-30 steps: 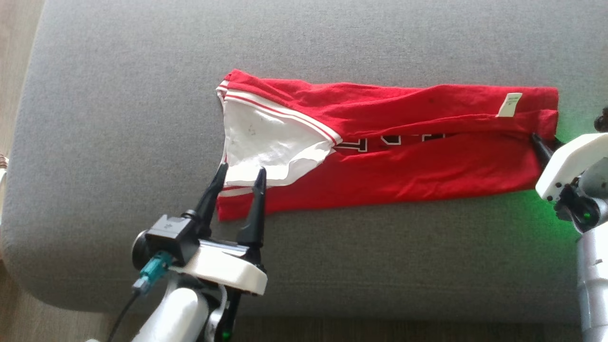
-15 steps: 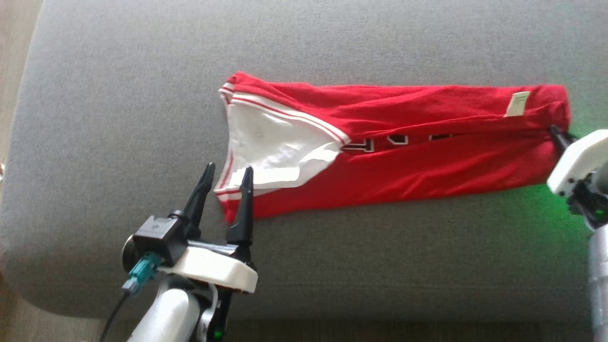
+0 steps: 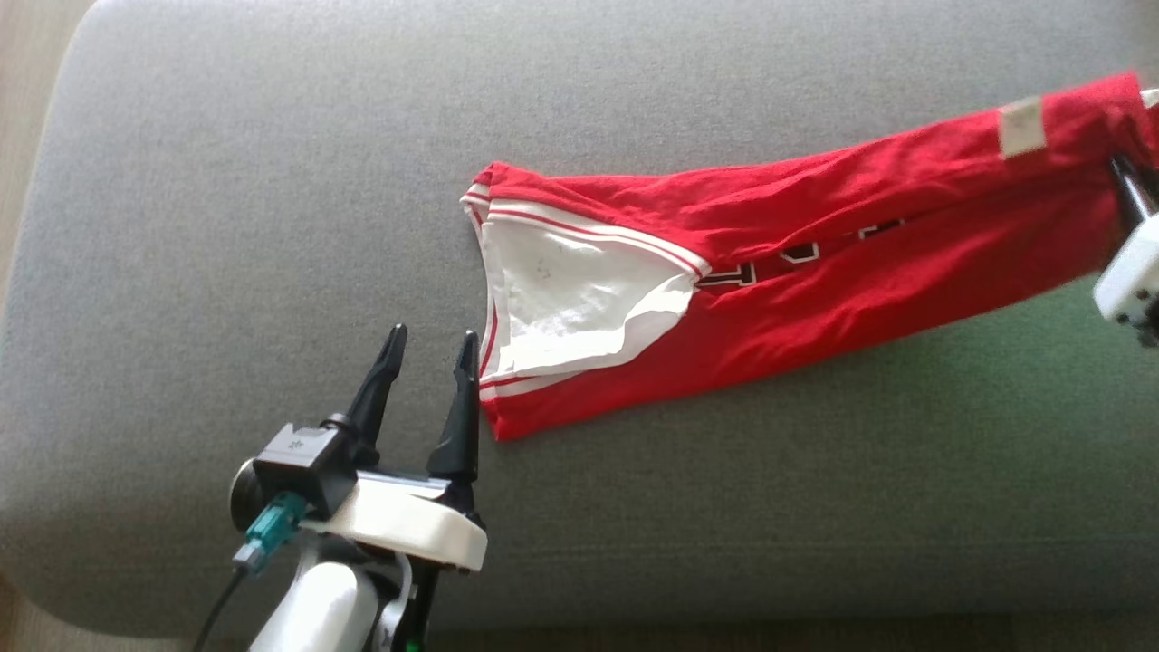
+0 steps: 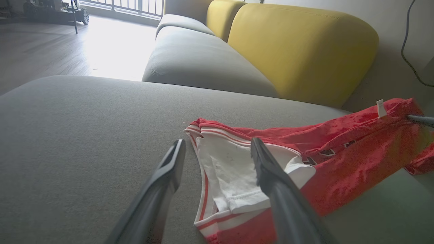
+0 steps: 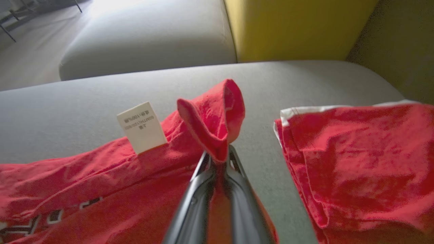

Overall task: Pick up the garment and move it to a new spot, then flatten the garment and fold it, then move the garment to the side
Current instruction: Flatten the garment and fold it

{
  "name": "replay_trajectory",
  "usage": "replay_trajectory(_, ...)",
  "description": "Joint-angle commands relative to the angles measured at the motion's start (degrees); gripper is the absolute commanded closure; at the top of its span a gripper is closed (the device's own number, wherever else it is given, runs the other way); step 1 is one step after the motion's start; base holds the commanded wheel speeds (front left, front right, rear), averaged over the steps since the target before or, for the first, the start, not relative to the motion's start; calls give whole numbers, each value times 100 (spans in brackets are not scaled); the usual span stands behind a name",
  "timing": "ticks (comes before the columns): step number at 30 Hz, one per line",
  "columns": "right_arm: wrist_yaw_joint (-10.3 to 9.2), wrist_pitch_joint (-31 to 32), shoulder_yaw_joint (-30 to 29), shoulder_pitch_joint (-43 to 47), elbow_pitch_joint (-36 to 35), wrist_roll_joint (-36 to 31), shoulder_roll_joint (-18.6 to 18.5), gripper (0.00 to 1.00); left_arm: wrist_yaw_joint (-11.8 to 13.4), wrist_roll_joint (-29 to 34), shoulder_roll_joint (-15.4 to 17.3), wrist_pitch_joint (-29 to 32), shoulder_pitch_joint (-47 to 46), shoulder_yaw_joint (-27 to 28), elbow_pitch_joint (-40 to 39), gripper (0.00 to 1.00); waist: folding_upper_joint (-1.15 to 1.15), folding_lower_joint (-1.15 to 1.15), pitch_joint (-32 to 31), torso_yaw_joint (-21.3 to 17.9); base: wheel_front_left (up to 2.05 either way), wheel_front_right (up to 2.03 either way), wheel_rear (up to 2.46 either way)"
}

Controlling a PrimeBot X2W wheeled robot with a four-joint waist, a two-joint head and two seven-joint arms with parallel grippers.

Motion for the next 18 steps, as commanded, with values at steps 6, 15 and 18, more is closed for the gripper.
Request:
replay_trajectory(6,-3,346,677,78,-1242,313,345,100,-48,139,3,-51,33,148,-160,0,0,0,-105,45,0,0,0)
replay_trajectory(15,-3,836,1411,355,-2319,558,800,100,-76,98,-52,-51,106,167,-175,0,0,0,-194,263,0,0,0)
replay_trajectory(18,-3,917,1653,365,-2448,572,995,100,-96,94,-77,-51,121,152,-172,0,0,0,-211,377,0,0,0)
